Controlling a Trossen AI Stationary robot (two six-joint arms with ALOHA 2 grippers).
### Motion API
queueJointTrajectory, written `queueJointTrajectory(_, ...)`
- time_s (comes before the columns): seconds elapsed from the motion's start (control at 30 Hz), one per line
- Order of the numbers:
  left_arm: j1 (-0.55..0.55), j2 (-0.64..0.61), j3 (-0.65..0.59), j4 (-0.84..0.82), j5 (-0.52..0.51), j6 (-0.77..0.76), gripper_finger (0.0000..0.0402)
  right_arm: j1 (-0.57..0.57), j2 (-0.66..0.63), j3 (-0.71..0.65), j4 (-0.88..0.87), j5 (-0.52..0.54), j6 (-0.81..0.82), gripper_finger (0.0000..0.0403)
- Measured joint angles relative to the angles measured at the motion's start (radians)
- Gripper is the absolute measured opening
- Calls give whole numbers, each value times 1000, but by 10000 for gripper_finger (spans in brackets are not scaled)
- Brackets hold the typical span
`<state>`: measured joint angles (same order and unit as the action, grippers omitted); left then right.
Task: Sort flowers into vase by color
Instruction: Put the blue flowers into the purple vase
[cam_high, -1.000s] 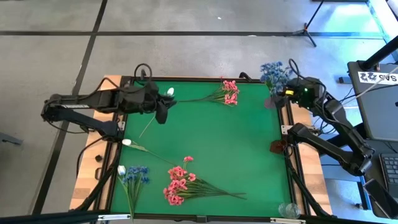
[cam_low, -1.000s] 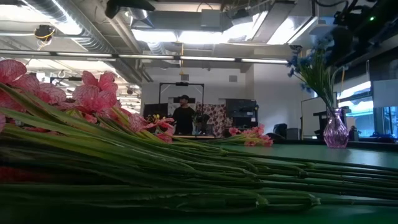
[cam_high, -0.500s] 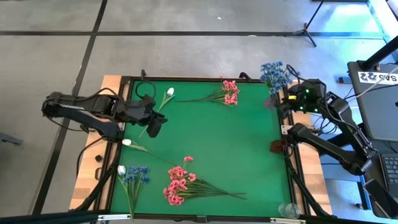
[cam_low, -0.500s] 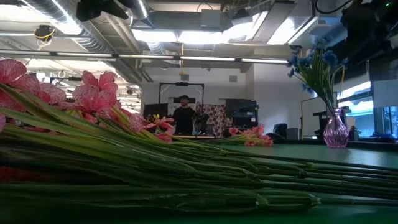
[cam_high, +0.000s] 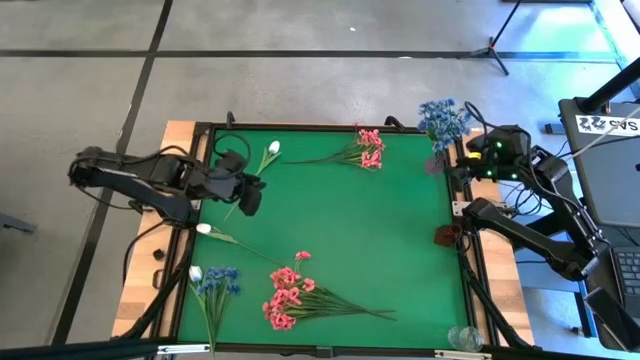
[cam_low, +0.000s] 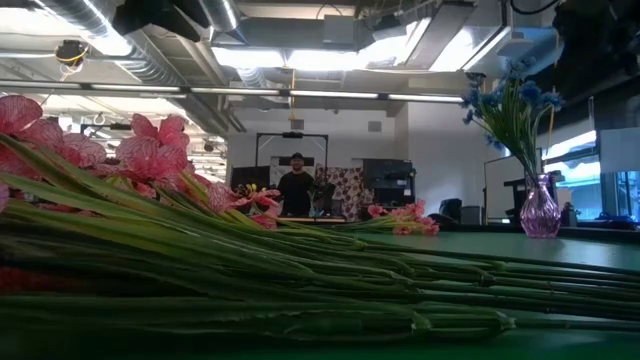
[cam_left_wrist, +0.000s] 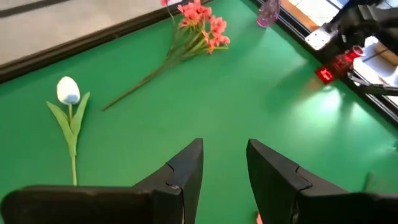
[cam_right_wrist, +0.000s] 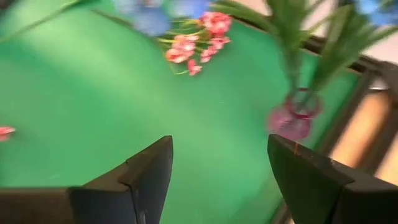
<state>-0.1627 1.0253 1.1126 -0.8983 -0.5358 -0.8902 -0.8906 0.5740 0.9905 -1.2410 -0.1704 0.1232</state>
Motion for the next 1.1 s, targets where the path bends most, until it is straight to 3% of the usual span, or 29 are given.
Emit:
queueJointTrajectory(0.13, 1, 44, 0, 0, -2, 4, 119, 1, -19, 2, 13, -165, -15, 255)
queueJointTrajectory(0.3, 7, 124, 0, 3, 17, 32, 119, 1, -20, 65, 7, -252, -48, 219)
queueJointTrajectory(0.47, -21, 229, 0, 82, 188, 104, 119, 1, -20, 157, 15, -259, -74, 197)
queueJointTrajectory(0.57, -77, 295, 0, 89, 335, 58, 119, 0, -20, 184, 31, -259, -54, 196)
queueJointTrajectory(0.7, -205, 346, 0, 72, 452, -168, 119, 0, -20, 185, 54, -248, -25, 195)
queueJointTrajectory(0.97, -451, 405, 0, 50, 597, -834, 120, 0, -20, 185, 65, -245, -101, 195)
queueJointTrajectory(1.1, -559, 437, 0, 49, 667, -1064, 142, 0, -20, 185, 65, -245, -105, 195)
